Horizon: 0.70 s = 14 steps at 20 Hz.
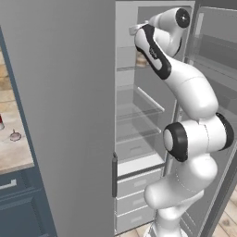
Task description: Place the liquors on the top shelf of the fridge to keep them out of children's reach, and place the garlic on lower shelves for easy access.
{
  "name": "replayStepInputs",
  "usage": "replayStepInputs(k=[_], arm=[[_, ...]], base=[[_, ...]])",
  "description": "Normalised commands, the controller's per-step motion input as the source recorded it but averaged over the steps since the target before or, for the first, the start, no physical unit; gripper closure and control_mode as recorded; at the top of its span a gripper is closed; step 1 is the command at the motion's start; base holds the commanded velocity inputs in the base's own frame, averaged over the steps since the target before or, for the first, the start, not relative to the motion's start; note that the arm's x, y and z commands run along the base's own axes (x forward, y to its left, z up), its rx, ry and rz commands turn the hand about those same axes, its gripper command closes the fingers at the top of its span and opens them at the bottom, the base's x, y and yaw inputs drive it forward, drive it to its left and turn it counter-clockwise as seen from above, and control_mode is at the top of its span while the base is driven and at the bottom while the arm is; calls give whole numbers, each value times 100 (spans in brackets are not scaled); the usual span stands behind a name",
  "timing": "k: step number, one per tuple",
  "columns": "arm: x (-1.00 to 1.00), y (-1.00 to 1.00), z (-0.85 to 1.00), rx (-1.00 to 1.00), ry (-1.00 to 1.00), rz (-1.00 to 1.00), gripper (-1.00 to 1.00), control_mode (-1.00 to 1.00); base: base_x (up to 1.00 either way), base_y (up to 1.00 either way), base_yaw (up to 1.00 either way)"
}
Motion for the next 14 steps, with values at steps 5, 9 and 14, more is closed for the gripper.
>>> replayStepInputs(k=[5, 9, 14], arm=[[7, 3, 3, -1, 0, 1, 100, -100], [24, 3, -1, 0, -3, 3, 100, -100], [33, 0, 0, 0, -10, 5, 100, -100]], base=[[0, 0, 0], [0, 0, 0], [0, 0, 0]])
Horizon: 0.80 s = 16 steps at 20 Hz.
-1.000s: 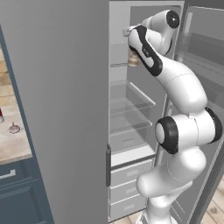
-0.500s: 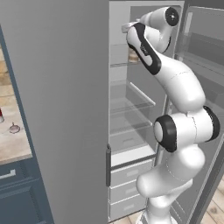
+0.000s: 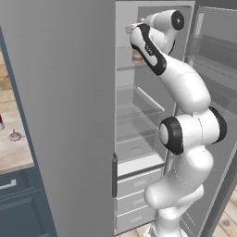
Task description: Place the liquors on the top shelf of the fridge to keep them out of children's reach, and place the garlic on lower shelves for easy access.
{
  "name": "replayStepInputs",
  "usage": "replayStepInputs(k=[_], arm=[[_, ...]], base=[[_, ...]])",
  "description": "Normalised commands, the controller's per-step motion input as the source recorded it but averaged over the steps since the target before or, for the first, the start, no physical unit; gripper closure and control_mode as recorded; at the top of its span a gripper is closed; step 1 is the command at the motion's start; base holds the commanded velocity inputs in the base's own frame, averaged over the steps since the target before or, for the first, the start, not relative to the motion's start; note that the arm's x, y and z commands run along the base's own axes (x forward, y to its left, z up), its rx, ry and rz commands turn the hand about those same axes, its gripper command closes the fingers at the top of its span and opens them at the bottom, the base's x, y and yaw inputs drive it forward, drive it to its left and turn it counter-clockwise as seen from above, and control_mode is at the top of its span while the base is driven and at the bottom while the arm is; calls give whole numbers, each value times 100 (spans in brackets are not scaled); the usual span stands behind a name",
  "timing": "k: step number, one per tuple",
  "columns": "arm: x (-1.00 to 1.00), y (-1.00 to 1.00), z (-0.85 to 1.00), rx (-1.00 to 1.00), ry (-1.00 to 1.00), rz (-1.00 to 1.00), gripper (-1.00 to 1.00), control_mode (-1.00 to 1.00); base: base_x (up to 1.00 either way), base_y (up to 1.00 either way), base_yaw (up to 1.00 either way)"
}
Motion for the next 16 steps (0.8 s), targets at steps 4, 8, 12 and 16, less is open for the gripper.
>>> replayStepInputs(k=[4, 8, 12, 16], arm=[[38, 0, -9, 0, -3, 8, 100, -100], [40, 0, -16, 0, 7, 6, 100, -100], [42, 0, -15, 0, 4, 5, 100, -100], [36, 0, -24, 0, 0, 6, 100, -100]], base=[[0, 0, 0], [0, 0, 0], [0, 0, 0], [0, 0, 0]])
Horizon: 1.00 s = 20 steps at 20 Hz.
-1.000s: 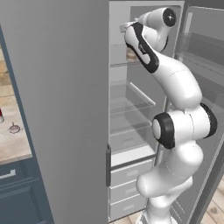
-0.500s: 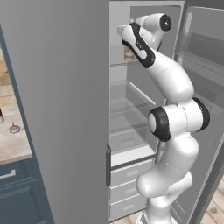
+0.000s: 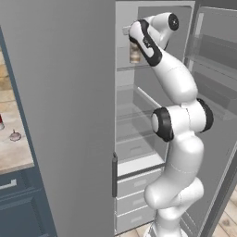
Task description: Place the liquors on the top shelf of the fridge to keep them out of children's reach, and place the garlic on lower shelves for easy access.
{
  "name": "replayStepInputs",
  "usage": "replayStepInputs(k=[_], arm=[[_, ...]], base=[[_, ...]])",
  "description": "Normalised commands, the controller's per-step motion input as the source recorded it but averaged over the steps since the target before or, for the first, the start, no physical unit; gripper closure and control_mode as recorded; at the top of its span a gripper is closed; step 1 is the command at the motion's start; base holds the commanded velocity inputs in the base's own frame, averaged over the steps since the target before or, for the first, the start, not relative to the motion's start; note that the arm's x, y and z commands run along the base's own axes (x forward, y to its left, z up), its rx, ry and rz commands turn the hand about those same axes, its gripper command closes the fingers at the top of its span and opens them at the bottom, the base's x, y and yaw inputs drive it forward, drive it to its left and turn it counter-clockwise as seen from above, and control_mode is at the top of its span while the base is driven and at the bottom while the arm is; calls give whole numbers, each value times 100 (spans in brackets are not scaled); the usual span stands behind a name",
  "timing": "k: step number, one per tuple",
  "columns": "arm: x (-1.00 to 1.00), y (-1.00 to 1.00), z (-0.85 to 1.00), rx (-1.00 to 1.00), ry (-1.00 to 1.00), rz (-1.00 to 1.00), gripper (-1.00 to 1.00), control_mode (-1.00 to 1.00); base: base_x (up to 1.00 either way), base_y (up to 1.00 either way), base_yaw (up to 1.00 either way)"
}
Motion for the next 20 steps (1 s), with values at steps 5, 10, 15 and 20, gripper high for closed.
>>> replayStepInputs(k=[5, 10, 15, 20], arm=[[28, 0, -30, 0, -7, 6, 100, -100], [6, 0, -4, 0, -29, 3, 100, -100], [5, 0, 0, -1, -25, 0, 100, -100], [28, 0, 0, 0, -2, 0, 100, -100]], base=[[0, 0, 0], [0, 0, 0], [0, 0, 0], [0, 0, 0]])
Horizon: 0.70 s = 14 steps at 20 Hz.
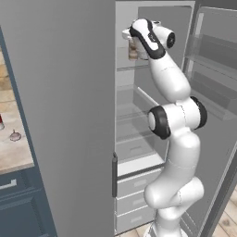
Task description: Place the liquors on the top shelf of the fridge to keep them out of children's reach, and place the garlic on lower shelves for easy access.
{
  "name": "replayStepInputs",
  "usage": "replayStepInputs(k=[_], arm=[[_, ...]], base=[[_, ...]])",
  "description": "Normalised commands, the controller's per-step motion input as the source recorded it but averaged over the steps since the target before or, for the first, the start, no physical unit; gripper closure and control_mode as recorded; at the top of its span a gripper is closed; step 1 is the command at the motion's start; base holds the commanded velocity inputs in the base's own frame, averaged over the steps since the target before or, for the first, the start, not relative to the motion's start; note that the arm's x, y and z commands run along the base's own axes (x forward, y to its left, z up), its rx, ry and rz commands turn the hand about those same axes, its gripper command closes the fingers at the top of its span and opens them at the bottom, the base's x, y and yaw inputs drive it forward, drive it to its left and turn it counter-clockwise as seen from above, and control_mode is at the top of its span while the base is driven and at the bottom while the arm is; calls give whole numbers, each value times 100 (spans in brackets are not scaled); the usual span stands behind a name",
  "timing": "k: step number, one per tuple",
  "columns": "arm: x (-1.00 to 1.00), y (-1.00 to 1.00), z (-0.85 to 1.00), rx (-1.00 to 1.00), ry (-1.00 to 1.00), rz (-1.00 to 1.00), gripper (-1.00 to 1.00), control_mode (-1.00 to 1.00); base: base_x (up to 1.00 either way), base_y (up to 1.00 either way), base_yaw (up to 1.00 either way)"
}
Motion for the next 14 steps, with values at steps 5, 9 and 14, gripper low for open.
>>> replayStepInputs(k=[5, 9, 14], arm=[[45, 0, 0, 0, 0, 0, 100, -100], [43, 0, 0, 0, 0, 0, -100, -100], [14, 0, 0, 0, 0, 0, -100, -100]], base=[[0, 0, 0], [0, 0, 0], [0, 0, 0]])
